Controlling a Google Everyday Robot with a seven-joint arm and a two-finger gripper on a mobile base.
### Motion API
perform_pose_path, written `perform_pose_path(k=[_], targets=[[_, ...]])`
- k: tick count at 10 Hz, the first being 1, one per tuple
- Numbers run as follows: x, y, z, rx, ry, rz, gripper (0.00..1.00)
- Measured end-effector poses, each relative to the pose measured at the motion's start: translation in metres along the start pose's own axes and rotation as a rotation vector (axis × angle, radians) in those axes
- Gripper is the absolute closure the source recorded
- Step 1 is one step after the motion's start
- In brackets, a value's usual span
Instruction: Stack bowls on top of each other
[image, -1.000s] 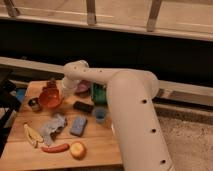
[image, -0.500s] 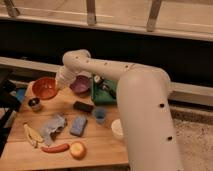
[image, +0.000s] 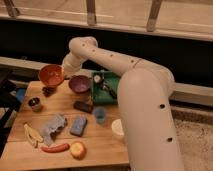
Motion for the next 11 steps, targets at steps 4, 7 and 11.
perform_pose_path(k=[4,7,11], targets=[[-0.008,-0.104,-0.013,0.078,-0.015,0.200,1.00],[0.001,-0.138,0.005,0.089,-0.005,0.272,1.00],[-0.017,-0.111,0.029,0.075,0.009,0.272,0.67]])
